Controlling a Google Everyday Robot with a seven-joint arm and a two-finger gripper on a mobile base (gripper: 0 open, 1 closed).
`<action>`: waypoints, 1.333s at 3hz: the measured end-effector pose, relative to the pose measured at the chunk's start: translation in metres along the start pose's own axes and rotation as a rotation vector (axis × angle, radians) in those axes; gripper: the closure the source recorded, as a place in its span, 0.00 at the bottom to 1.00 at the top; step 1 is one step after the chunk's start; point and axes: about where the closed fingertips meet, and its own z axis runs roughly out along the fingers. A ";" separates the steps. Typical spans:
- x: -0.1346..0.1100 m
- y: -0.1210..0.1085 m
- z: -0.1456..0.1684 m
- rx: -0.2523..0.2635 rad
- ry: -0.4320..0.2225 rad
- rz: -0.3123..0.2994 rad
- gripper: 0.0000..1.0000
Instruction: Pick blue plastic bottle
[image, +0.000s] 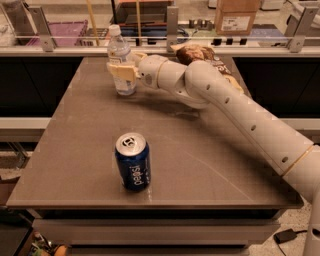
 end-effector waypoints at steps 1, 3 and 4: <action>0.003 0.000 -0.001 0.012 0.004 -0.001 1.00; 0.005 0.003 0.001 0.018 0.015 0.001 0.82; 0.005 0.005 0.003 0.014 0.015 0.001 0.59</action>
Offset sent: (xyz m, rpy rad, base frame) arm 0.0009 -0.0067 -0.0104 -0.0287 0.0239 -0.0485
